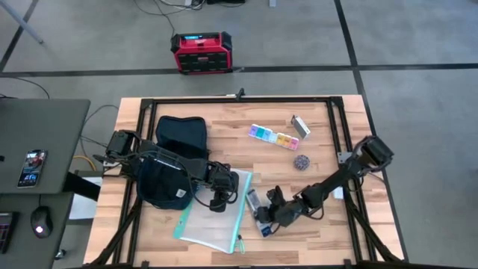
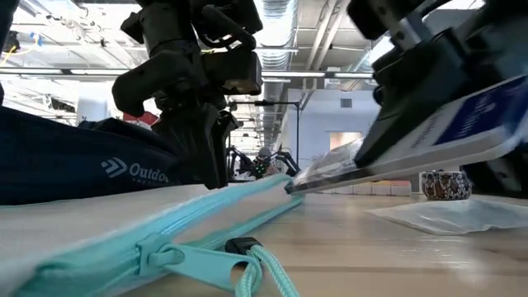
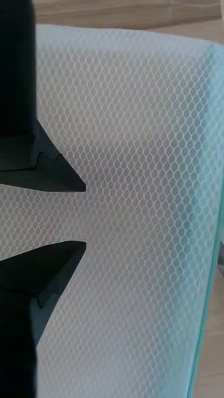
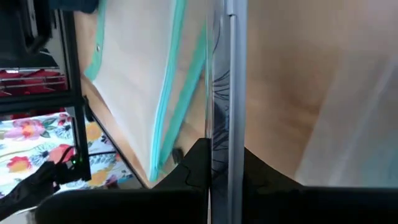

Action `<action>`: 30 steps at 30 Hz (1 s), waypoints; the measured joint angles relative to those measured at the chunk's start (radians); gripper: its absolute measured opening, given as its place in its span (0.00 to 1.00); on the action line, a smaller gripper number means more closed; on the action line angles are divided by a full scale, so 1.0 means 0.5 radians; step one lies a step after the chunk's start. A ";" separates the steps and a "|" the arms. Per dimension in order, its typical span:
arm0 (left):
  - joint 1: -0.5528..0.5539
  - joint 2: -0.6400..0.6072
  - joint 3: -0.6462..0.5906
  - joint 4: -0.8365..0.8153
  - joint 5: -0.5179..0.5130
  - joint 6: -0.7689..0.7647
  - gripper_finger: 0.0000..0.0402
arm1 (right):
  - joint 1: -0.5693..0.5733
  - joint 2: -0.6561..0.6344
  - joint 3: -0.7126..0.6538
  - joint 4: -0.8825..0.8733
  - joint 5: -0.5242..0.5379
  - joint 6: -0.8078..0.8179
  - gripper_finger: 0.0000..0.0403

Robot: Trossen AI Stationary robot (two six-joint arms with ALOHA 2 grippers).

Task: Unpack backpack
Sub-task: Put the pencil case into the zip bag

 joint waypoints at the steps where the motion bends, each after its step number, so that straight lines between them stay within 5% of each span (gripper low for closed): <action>1: 0.000 0.000 0.000 0.003 0.001 -0.012 0.31 | -0.022 0.000 0.000 0.002 0.000 -0.035 0.04; 15: -0.007 -0.001 0.087 0.063 0.001 -0.148 0.31 | -0.311 0.071 0.039 0.244 0.057 -0.296 0.04; 30: -0.014 -0.001 0.392 -0.400 0.125 -0.082 0.31 | -0.377 0.414 0.387 0.222 0.244 -0.407 0.10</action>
